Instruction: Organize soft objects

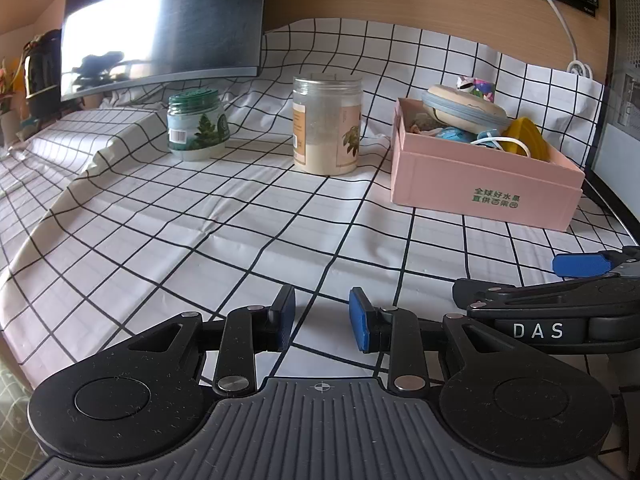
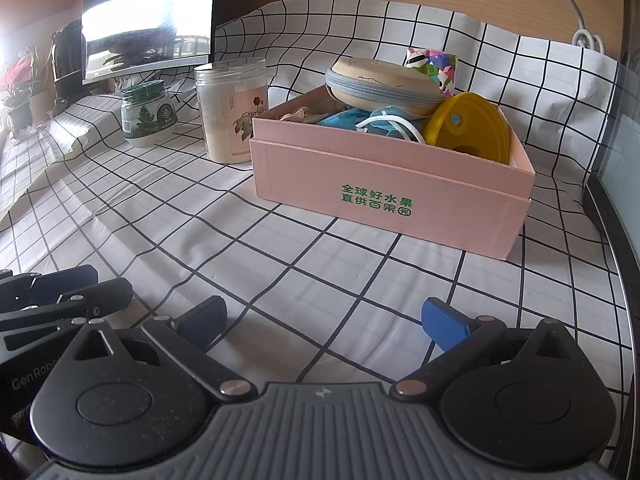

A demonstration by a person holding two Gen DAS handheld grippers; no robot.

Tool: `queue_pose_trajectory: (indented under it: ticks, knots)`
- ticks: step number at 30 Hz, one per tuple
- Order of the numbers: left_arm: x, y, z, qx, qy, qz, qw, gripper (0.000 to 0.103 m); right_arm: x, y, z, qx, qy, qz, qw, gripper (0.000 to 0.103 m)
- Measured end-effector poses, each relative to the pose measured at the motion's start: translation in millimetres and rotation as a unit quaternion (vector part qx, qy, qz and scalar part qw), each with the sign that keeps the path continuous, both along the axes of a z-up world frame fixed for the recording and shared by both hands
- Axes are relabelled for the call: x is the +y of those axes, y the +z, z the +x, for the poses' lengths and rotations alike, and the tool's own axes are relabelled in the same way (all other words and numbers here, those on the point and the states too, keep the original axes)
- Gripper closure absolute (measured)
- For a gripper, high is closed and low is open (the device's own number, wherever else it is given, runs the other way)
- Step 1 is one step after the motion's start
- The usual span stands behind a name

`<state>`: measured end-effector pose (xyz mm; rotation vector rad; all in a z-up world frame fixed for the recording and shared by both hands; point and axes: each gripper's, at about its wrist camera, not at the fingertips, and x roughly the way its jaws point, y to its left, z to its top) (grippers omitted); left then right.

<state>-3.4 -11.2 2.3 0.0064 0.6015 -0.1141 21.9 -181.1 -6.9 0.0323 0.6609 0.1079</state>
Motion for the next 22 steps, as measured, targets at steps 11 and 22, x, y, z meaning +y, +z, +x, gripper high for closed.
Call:
queue_pose_trajectory:
  ticks: [11,22]
  knots:
    - [-0.1,-0.1,-0.3,0.0,0.001,0.0,1.0,0.07,0.0,-0.2,-0.2,0.0,0.0,0.0,1.0,0.0]
    - [-3.7,0.8,-1.6,-0.001,-0.003,0.005,1.0,0.07,0.0,-0.3,-0.3,0.0,0.0,0.0,1.0,0.0]
